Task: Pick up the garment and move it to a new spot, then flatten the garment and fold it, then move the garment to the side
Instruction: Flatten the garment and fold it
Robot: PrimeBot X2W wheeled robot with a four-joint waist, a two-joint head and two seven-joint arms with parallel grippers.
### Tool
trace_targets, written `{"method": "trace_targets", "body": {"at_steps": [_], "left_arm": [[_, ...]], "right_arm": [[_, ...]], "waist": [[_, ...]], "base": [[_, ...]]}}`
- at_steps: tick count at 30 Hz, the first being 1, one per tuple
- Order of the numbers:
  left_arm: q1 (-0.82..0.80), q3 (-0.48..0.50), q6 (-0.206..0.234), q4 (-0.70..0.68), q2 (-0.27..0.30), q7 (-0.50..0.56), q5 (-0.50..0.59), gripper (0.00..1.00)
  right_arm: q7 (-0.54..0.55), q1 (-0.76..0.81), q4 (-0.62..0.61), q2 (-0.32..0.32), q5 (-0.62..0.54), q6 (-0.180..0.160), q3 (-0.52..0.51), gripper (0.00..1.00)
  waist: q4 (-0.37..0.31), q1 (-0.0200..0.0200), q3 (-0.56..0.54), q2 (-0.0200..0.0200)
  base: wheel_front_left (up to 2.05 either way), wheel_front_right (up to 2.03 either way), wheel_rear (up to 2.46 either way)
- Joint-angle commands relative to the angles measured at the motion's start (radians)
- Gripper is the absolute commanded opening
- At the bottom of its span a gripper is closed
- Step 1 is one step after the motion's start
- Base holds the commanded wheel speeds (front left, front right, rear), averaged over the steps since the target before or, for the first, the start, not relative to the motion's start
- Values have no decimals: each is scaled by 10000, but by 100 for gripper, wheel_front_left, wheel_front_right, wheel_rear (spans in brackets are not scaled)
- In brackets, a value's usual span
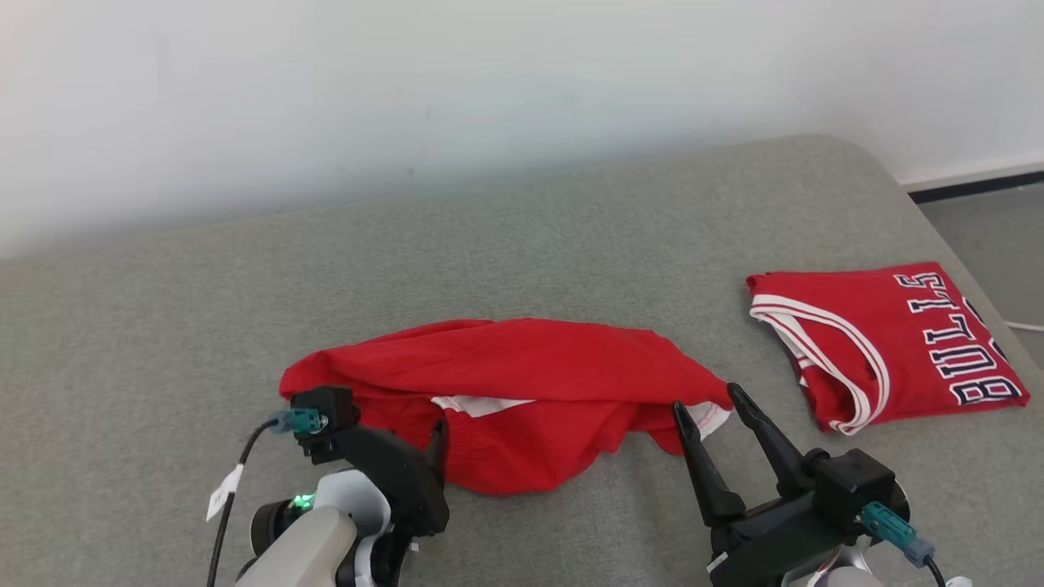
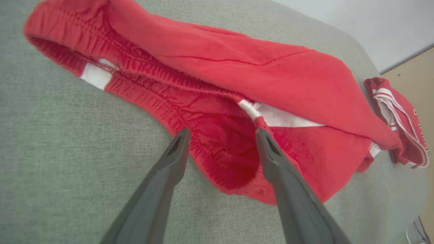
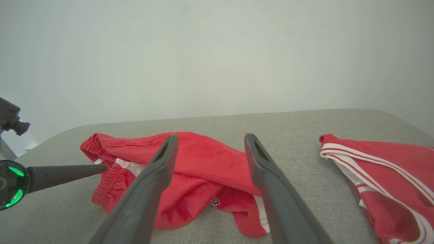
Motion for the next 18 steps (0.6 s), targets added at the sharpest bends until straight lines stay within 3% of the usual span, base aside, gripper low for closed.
{"method": "trace_targets", "body": {"at_steps": [1,13,14,15,18], "left_arm": [[-207,12,79,63,-24,144,-86,100],[-557,75,89,240,-85,623,-347,100],[-589,60,84,252,-82,652,-324,40],[-607,0,44,262,-72,727,-293,0],[-617,-43,-32,193,-58,737,-278,0]], "right_arm": [[-2,-72,-19,13,61,-27,-45,100],[-2,-81,-88,145,-83,-27,-299,100],[-2,-91,-79,172,-80,-27,-308,100],[-2,-100,-75,192,-80,-27,-310,100],[-2,-98,-87,212,-90,-27,-344,100]], "waist": [[-241,1,200,0],[-612,1,491,0],[-630,1,488,0],[-635,1,484,0],[-595,1,467,0]], "base": [[0,0,0],[0,0,0],[0,0,0],[0,0,0],[0,0,0]]}}
